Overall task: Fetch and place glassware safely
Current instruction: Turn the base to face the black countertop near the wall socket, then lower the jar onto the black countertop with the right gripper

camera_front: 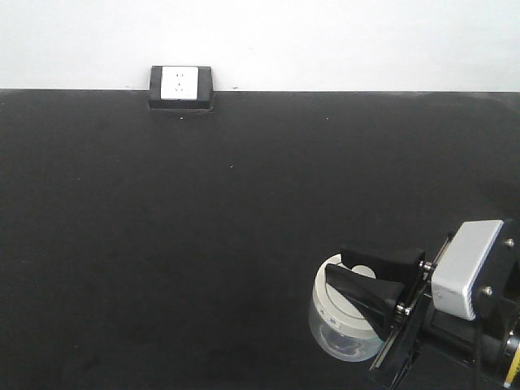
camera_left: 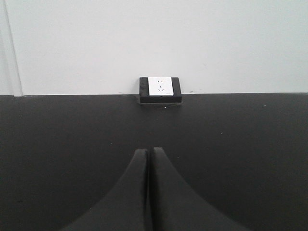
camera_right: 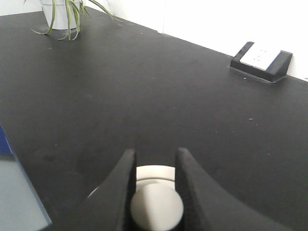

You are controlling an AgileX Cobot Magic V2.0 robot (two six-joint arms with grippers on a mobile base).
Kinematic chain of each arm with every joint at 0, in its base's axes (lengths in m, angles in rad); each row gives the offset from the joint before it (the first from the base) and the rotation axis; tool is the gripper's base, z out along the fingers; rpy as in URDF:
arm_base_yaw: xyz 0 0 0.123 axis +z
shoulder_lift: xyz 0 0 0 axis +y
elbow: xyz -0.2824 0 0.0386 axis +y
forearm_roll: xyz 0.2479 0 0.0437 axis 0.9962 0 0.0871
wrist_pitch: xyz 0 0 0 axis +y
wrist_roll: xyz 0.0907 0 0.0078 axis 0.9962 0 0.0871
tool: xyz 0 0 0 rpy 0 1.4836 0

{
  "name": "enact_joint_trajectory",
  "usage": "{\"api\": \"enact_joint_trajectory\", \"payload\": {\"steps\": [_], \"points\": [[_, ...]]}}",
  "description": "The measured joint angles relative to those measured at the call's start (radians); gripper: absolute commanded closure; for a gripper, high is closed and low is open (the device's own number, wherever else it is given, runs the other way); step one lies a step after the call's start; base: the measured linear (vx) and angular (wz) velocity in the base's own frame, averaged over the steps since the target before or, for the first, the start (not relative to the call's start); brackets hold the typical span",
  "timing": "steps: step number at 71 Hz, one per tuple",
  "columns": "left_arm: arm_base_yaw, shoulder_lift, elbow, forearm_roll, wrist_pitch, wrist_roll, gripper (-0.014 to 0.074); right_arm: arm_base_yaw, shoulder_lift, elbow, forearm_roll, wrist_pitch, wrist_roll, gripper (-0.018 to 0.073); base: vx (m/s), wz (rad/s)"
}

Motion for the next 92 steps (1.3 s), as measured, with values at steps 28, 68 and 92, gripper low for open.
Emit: {"api": "enact_joint_trajectory", "payload": {"steps": [28, 68, 92], "points": [[0.0, 0.0, 0.0, 0.0, 0.001, 0.0, 0.0603, 0.0, 0.0, 0.0, 0.0, -0.001, 0.0, 0.056, 0.02, -0.02], [0.0, 0.0, 0.0, 0.0, 0.002, 0.0, 0.0603, 0.0, 0.0, 0.0, 0.0, 0.0, 0.0, 0.056, 0.0, 0.0], [0.0, 0.0, 0.0, 0.0, 0.002, 0.0, 0.0603, 0.0, 0.004, 0.0, 0.107, 0.005, -0.06, 0.056, 0.0, 0.0]]}}
